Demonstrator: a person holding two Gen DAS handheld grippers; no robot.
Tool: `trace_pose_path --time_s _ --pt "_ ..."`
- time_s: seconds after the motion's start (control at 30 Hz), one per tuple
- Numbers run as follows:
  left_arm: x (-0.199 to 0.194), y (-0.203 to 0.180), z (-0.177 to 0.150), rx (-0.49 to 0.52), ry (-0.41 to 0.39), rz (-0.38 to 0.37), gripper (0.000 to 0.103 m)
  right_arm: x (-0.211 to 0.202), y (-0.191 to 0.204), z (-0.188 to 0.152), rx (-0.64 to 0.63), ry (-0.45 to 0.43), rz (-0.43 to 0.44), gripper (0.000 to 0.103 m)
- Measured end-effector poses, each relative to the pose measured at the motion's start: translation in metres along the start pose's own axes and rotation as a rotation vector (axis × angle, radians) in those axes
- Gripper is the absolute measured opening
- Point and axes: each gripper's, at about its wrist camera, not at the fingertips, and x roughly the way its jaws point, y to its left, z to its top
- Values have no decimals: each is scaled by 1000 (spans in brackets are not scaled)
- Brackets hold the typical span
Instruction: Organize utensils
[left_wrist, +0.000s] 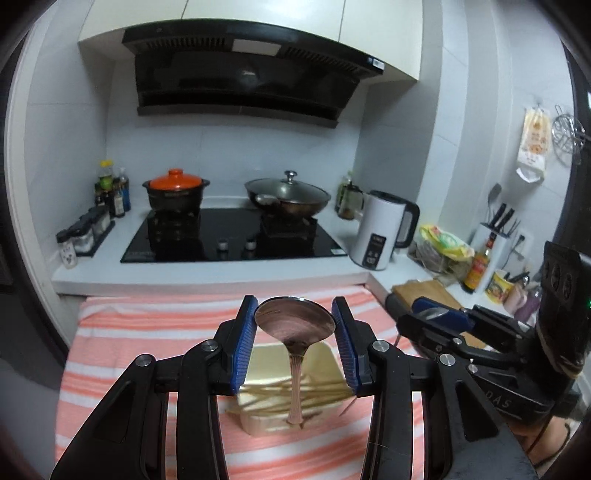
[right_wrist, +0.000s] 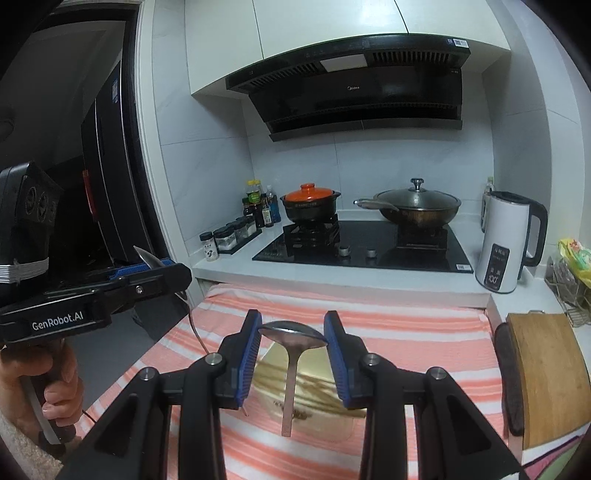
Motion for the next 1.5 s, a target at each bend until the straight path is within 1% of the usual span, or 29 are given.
trace_pose_path --time_s 0.1,0.23,0.33,0.5,0.7,0.73,0.8,0.83,0.87,0.9,0.97,1.0,1.03,1.07,1.1,1.17,1.27,1.4,1.5 --pt "28 12 6 -35 21 10 41 25 -5 12 -3 2 -25 35" --pt "67 23 -4 -57 96 20 41 65 -15 9 8 89 -28 35" --pt "91 29 -18 -69 161 16 41 91 -20 -5 15 172 -22 35" --pt "119 35 -45 -88 251 25 41 116 -28 -28 27 268 -14 35" --pt "135 41 -69 -106 324 39 42 134 -37 -48 52 344 -10 35" --pt "136 42 -71 -110 325 44 43 136 -39 -51 60 354 -8 36" --pt "132 43 -73 -110 318 58 50 137 -42 -54 73 355 -8 36" --pt "131 45 -73 -112 311 68 60 136 -43 -54 79 349 -8 36" --pt "127 45 -72 -114 298 82 70 136 -44 -54 85 345 -10 40" --pt "123 47 -71 -113 284 95 75 135 -46 -53 93 338 -11 49" --pt "112 46 -69 -103 253 118 86 129 -48 -50 109 314 -11 58" --pt "106 46 -69 -96 238 130 89 126 -49 -49 112 303 -11 58" --pt "100 45 -70 -89 224 143 94 121 -50 -48 114 294 -15 58" --pt "94 43 -72 -81 207 153 98 117 -50 -48 113 285 -24 60" --pt "89 41 -74 -74 192 164 99 112 -49 -47 112 274 -33 66" --pt "79 36 -81 -58 168 196 101 100 -49 -49 109 252 -34 71" --pt "65 25 -93 -29 139 244 101 85 -48 -56 114 240 -43 76" --pt "49 14 -103 -10 117 272 102 68 -44 -66 115 239 -61 81" --pt "38 6 -108 3 99 287 102 55 -40 -73 112 241 -65 82"
